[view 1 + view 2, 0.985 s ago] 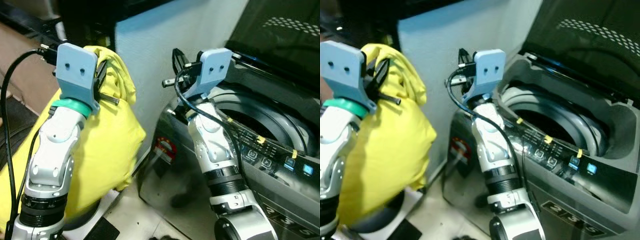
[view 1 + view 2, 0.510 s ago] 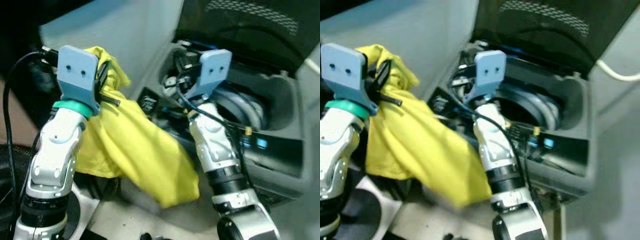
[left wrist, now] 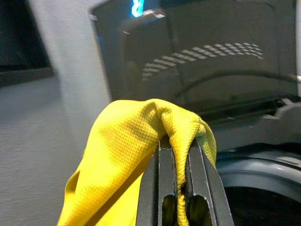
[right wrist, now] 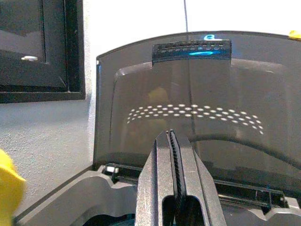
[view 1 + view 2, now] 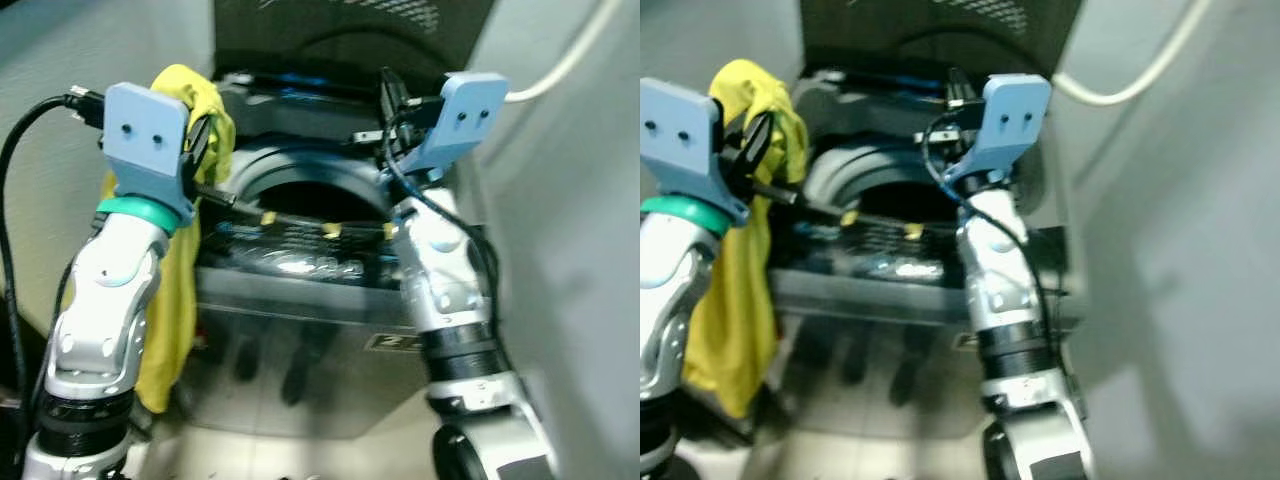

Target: Clothes washing

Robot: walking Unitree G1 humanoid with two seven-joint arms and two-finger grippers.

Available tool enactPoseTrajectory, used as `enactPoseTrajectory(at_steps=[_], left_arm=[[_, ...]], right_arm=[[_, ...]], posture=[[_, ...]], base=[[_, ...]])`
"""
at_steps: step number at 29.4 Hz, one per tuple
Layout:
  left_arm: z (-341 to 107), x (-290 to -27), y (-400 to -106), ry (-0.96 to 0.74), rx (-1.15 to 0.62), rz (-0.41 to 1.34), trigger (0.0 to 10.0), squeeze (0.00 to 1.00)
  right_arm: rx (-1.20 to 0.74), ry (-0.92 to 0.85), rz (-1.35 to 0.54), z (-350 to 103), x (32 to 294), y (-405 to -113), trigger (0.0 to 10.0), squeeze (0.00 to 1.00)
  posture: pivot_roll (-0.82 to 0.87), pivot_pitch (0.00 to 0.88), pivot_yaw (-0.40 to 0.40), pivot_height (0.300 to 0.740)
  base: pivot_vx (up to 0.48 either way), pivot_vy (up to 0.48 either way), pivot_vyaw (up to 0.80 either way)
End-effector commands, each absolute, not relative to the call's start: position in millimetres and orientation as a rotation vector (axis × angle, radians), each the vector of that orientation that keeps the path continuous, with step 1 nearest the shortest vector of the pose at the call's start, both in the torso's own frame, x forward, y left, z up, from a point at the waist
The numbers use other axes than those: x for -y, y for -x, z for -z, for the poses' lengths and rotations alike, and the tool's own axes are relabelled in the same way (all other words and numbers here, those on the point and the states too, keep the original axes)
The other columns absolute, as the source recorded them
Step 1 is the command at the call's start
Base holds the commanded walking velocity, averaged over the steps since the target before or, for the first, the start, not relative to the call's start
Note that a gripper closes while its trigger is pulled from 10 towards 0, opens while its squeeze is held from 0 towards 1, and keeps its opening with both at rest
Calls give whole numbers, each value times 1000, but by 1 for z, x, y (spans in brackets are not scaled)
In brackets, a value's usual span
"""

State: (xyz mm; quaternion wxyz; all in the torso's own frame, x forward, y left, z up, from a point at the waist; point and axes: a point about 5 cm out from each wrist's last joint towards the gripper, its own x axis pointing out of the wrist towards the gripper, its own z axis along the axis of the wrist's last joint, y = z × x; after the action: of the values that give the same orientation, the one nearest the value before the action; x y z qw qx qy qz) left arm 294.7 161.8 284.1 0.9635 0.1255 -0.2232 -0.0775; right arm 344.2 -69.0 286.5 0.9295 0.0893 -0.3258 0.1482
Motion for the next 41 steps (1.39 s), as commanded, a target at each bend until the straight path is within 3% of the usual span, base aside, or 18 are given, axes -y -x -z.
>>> enactPoseTrajectory(at_steps=[1, 22, 41], left_arm=[[-288, -157, -292, -251, 476, 180, 10000, 0], [-287, -160, -292, -222, 460, 149, 10000, 0], [-287, -162, -293, -229, 463, 121, 10000, 0]], right_arm=[[674, -183, -293, -287, 72, -344, 10000, 0], [637, -180, -299, -280, 70, -345, 10000, 0], [616, -160, -339, -274, 64, -344, 10000, 0]], posture=[[166, 17, -46, 740], [165, 23, -48, 740], [162, 25, -54, 740]], base=[[0, 0, -800], [0, 31, -767], [0, 429, 0]])
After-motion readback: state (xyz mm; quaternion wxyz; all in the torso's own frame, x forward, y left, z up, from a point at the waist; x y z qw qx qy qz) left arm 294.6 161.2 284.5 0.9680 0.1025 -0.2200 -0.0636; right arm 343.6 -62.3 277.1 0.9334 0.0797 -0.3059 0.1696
